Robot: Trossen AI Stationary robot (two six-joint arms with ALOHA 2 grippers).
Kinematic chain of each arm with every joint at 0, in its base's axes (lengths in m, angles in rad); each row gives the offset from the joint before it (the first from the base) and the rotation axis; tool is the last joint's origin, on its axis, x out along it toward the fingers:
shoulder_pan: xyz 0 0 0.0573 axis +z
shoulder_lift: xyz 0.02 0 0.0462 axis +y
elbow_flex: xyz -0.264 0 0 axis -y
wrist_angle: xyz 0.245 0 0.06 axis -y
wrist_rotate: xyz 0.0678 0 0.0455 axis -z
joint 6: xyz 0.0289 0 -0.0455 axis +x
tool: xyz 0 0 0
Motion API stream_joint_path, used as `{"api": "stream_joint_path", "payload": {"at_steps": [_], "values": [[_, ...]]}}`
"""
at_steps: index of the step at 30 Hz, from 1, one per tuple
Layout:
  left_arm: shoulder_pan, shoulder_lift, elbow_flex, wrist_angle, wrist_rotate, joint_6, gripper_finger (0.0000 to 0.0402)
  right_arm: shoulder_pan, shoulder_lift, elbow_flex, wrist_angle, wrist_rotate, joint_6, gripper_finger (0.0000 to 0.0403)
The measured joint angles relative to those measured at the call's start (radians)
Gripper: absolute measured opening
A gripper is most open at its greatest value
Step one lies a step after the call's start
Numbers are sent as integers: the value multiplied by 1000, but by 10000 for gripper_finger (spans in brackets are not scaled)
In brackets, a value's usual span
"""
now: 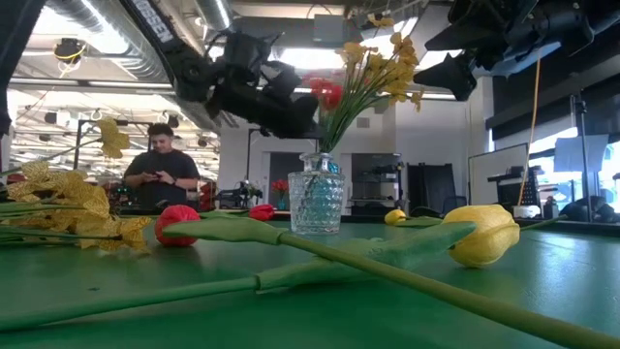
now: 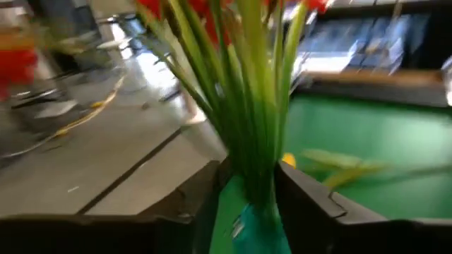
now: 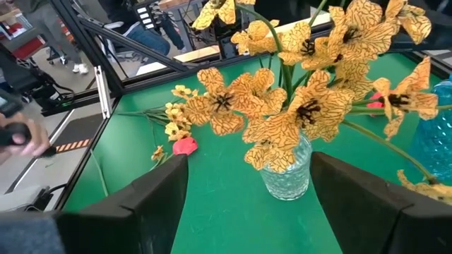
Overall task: Sort flowers into vase by color
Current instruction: Put the left red flowers into the blue vase, then put the top red flower into the blue vase
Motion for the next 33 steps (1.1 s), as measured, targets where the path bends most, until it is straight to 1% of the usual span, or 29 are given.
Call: {"api": "stream_joint_path", "payload": {"at_steps": [3, 6, 11, 14, 18, 20, 22, 29, 31, 33], "values": [[-31, -74, 0, -154, -100, 45, 161, 0, 0, 0, 0, 0, 0, 295], [-59, -164, 0, -309, -164, 63, 175, 0, 0, 0, 0, 0, -1, 295], [-109, -333, 0, -587, -189, 31, 180, 0, 0, 0, 0, 0, -1, 295], [-126, -429, 0, -751, -200, -19, 180, 0, 0, 0, 0, 0, -1, 295], [-85, -486, 0, -955, -212, -114, 180, 0, 0, 0, 1, 1, -1, 295], [-40, -485, 0, -1038, -183, -116, 180, 0, 0, 0, 1, 1, -3, 295], [18, -469, 0, -1083, -124, -100, 180, 0, 0, 0, 1, 1, -10, 295], [230, -363, 0, -1132, 76, 35, 180, 0, 0, 0, 4, 2, -30, 295], [268, -322, 6, -1156, 115, 63, 180, -1, 0, 0, 3, 2, -49, 295], [290, -280, 21, -1179, 125, 88, 180, -1, 0, 0, 4, 3, -61, 295]]}}
